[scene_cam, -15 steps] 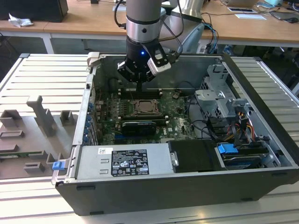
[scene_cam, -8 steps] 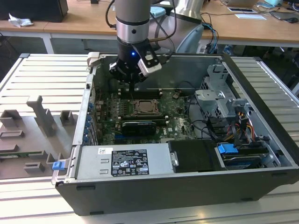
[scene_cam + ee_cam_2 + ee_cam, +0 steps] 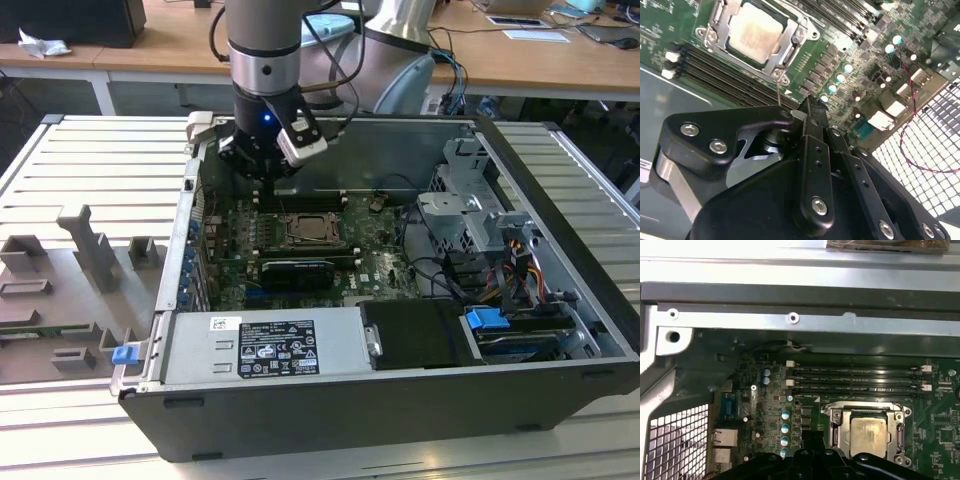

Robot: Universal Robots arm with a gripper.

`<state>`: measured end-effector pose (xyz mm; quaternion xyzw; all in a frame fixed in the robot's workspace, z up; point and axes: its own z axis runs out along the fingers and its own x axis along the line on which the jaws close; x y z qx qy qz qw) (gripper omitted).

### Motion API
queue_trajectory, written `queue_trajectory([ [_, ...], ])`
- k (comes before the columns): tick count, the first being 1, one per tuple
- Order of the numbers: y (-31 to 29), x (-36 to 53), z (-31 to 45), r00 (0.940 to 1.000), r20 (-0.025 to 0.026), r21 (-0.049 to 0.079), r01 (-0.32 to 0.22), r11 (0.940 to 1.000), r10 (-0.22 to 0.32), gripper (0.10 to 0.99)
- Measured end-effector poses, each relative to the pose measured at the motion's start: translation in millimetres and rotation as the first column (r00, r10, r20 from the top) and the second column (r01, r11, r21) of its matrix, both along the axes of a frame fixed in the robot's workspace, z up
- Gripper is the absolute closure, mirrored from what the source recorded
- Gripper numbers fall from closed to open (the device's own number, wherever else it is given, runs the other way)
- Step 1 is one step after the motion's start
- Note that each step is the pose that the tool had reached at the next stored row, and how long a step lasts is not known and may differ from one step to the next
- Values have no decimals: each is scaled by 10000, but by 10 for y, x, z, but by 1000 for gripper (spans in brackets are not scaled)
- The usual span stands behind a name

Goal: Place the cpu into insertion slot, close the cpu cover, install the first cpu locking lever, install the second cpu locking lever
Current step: 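Install the first cpu locking lever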

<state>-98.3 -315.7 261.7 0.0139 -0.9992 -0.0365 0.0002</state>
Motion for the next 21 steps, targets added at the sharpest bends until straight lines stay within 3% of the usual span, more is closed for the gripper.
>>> queue_trajectory([
  [7,129,-19,-19,10000,0,1,1,10000,-1,980],
  [12,181,-17,-38,10000,0,-2,-1,10000,1,980],
  [21,183,157,-84,10000,0,-30,-2,10000,2,980],
])
